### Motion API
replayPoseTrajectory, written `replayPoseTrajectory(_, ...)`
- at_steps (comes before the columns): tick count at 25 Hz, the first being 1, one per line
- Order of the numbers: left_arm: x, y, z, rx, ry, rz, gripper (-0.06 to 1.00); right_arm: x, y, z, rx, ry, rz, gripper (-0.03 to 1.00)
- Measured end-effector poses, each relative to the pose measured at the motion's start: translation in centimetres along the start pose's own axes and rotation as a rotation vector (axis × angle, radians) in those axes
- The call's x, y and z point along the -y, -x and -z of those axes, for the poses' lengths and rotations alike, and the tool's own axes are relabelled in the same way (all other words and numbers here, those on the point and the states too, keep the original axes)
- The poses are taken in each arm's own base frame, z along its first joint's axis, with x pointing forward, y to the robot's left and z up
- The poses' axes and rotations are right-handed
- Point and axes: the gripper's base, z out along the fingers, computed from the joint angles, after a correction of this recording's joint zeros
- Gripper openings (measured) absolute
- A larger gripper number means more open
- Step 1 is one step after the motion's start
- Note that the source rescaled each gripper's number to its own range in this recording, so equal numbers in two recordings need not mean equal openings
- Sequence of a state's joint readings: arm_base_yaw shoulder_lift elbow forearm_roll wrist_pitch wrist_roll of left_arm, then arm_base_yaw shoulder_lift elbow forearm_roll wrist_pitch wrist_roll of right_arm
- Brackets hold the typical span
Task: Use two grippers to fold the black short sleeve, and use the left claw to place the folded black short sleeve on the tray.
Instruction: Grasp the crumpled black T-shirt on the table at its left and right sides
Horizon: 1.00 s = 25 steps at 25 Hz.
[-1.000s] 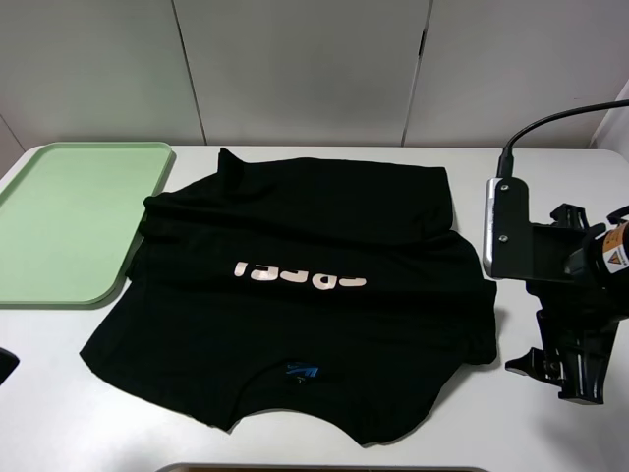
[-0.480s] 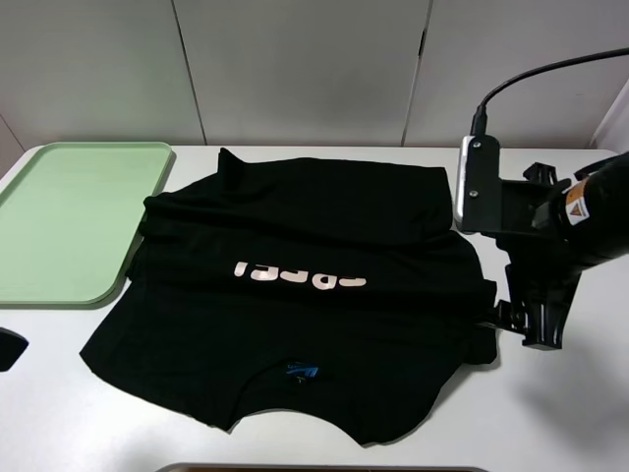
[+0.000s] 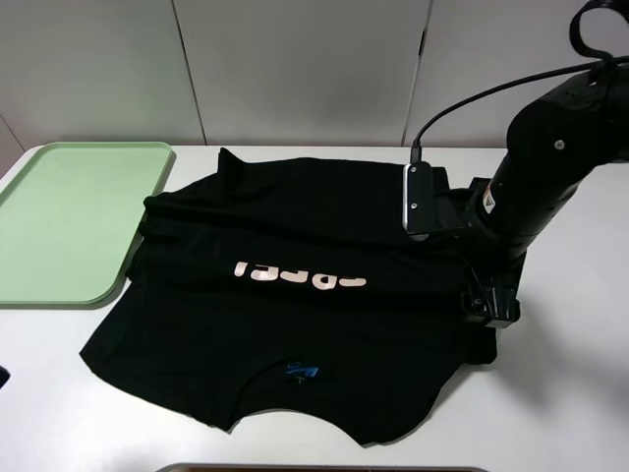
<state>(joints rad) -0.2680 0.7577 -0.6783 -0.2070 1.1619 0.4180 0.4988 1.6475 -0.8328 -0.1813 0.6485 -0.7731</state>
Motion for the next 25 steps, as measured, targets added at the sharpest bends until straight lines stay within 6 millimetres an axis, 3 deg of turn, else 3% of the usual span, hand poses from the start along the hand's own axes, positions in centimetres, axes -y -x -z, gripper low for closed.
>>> replayPoseTrajectory(8, -0.3, -0.1, 0.0, -0.017, 0.038, -0.011, 0.96, 0.5, -0.2, -2.1, -0.042, -0.01, 0.054, 1.0)
replayPoseTrajectory(16, -0.4, -0.2, 0.0, -0.018, 0.039, -0.012, 0.96, 2.1, -2.2, -2.3, -0.044, -0.032, -0.052, 1.0)
replayPoseTrajectory(25, -0.4, -0.2, 0.0, -0.017, 0.039, -0.005, 0.96, 1.8, -2.0, -2.3, -0.011, 0.001, -0.128, 1.0)
